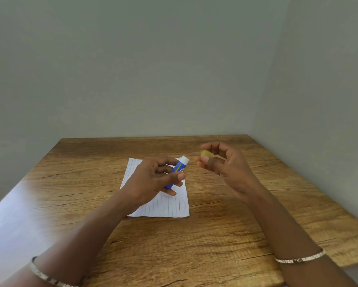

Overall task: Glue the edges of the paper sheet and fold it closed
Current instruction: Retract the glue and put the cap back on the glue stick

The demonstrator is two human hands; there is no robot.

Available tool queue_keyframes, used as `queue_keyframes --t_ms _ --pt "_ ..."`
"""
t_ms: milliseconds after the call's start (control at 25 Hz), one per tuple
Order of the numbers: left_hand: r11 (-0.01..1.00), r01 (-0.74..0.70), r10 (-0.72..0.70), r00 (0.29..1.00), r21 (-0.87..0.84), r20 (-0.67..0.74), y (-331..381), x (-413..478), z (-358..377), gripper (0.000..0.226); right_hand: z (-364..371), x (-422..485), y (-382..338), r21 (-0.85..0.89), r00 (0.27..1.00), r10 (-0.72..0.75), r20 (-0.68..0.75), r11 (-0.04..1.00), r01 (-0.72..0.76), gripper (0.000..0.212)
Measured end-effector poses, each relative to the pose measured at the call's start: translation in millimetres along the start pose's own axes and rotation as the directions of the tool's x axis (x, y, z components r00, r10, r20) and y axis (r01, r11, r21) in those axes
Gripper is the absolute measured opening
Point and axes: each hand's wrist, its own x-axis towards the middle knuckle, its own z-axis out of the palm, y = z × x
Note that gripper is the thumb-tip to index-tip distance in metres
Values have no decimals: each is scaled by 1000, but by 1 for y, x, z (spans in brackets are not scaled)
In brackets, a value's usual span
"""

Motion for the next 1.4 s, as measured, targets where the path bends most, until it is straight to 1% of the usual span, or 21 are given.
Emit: queue_keyframes --t_ms 40,160,280,360,520,680,800,840,880,920,960,1000,1040,1080,1200,1400 --pt "1000 4 -4 1000 9 -1 0 0 0 39 3 -1 0 63 999 -31 25 998 30 25" --pt "1000 10 -10 1000 -8 0 1 -1 2 37 12 -3 -2 98 995 -85 49 992 80 25" --pt "1000 -2 2 1000 17 26 2 -2 3 32 18 -5 -4 226 994 -70 84 973 50 26" --pt "999 -19 18 999 31 46 3 -3 5 29 21 -6 -3 263 990 -75 118 964 42 28" --pt "999 -22 20 998 29 62 3 -3 5 32 28 -7 2 161 993 -84 81 984 70 39" --pt "1000 -13 11 995 20 95 2 -3 5 33 31 -8 1 80 993 -113 35 991 110 38" --pt "1000 -22 22 995 3 101 2 -5 5 35 31 -10 0 -4 988 -141 62 990 142 39" --pt "1000 -25 26 995 -13 96 2 -5 5 35 32 -11 1 -59 986 -138 98 988 144 45" --pt "999 -24 27 996 -35 88 3 -5 4 35 33 -12 2 -129 982 -126 143 981 145 56" --pt "998 -19 24 997 -65 78 3 -5 3 33 34 -14 3 -217 975 -116 189 963 157 72" --pt "995 -12 18 997 -97 69 3 -5 2 32 36 -15 3 -309 966 -118 231 932 188 88" --pt "993 -4 12 998 -122 67 4 -6 3 31 38 -16 3 -379 956 -133 263 897 229 100" --pt "991 1 8 998 -136 68 4 -6 3 30 41 -16 5 -410 946 -161 281 871 270 105" --pt "990 5 4 998 -139 69 3 -6 4 30 43 -15 6 -410 940 -189 283 862 297 107" --pt "990 14 -5 998 -139 61 1 -5 8 30 46 -14 8 -427 930 -258 261 834 351 101" --pt "978 32 -14 996 -207 88 1 -7 9 33 41 -13 10 -565 889 -409 207 691 450 93"
